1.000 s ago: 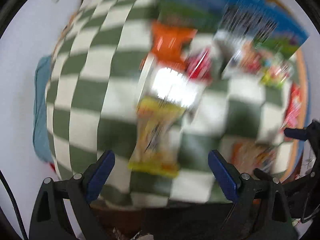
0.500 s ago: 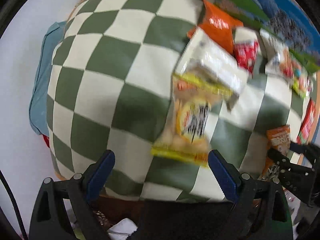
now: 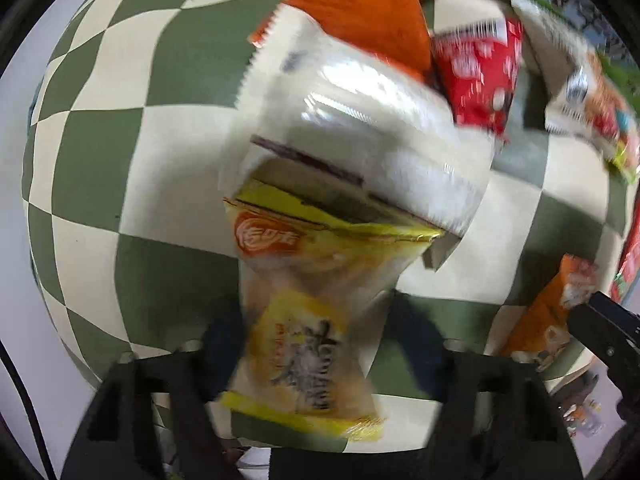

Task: Organize snacks
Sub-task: 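Grasp the yellow egg-cake bag with left tool while right tool grasps orange seed bag, then lower both bags into the cardboard box and open both tools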

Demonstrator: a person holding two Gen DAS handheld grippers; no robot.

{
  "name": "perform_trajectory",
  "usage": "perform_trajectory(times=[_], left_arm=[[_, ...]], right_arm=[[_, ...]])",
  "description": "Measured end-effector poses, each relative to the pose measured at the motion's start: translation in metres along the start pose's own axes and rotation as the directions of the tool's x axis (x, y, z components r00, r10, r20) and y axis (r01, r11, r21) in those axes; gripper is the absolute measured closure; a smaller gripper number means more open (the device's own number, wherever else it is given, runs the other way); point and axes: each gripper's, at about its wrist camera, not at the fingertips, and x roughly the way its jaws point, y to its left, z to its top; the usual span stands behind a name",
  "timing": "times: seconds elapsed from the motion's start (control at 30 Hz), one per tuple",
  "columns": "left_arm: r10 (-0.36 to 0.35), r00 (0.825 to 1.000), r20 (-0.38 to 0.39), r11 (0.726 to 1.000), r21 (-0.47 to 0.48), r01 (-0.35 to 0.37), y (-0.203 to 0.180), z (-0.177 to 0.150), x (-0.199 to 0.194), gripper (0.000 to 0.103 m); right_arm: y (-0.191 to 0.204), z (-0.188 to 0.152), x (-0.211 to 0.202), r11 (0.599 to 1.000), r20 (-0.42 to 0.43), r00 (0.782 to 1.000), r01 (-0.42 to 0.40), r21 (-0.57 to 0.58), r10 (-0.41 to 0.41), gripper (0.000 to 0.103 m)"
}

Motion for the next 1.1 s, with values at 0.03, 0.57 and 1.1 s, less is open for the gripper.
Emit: perform_trajectory(times=[0.03,0.57,1.1], left_arm=[[-0.006,1.000,0.001,1.000,-0.002,0.006,-0.002,-0.003,0.002,0.049],[-0.081,0.989,0.125,0.997,0.018,0.080,-0.028,-0.040,-0.062,0.065],[-0.200,0.887,0.416,0.973,0.194,0.128,-0.080,0.111,-0.251,0.065]], right_arm=[[0.000,-0.001,0.003,1.000,-0.008,1.000,-0.004,0.010,0.004,0.027],[0.004,-0.014,0.005,1.000,0.050,0.999,0.012,-0.026,-0.011,0.051],[0.019,0.093,-0.192,0.993,0.408,0.907,-0.075,-0.093,0.107,0.051]])
